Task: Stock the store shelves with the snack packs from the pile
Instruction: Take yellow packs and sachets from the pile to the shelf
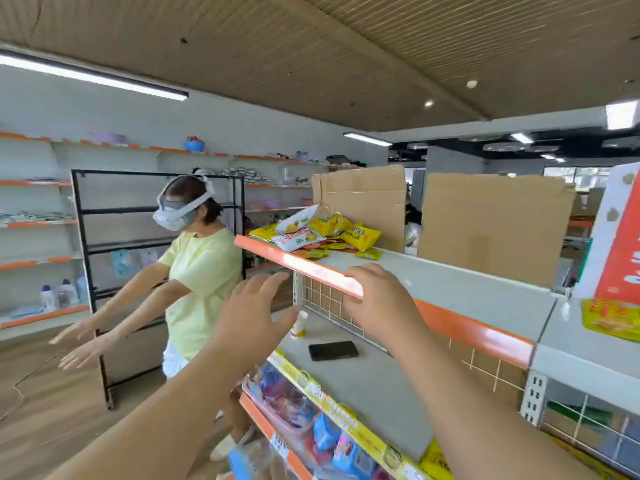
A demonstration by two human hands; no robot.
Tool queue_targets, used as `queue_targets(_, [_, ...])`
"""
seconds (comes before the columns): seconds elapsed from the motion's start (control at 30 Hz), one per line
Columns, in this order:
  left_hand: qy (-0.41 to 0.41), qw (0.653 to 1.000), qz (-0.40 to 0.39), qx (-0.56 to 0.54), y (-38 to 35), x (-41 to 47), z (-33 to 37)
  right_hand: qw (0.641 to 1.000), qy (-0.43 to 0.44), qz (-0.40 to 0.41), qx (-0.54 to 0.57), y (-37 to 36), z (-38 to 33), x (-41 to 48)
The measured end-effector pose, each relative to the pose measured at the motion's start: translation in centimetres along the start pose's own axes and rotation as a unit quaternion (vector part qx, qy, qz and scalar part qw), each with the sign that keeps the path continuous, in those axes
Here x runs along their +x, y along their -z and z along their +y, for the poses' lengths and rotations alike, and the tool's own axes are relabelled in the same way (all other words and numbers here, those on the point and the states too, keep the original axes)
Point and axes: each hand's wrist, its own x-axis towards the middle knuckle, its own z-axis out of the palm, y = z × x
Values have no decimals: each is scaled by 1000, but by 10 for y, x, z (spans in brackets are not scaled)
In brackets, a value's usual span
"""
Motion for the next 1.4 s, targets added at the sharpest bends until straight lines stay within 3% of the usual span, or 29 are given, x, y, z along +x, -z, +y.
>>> queue_targets(0.43, [-74, 997, -10, -29, -47, 155, 60, 998, -18, 51, -38, 37, 84, 139])
queue_targets(0.67, [-50, 996, -28, -69, -80, 222, 85, 996, -45, 8, -80, 52, 111, 183])
queue_targets(0.93, [-56, 987, -121, -91, -131, 290, 75, 986, -83, -60, -131, 43, 129, 217])
queue_targets(1.1, [-85, 973, -170, -134, -153, 346, 61, 971, -127, -120, -162, 18, 139, 239])
queue_targets(1.3, [-163, 957, -240, -14, -189, 401, 41, 910, -164, -312, -219, -33, 139, 266])
queue_targets(1.4, [-192, 946, -261, 12, -205, 417, 35, 882, -146, -358, -270, -55, 134, 277])
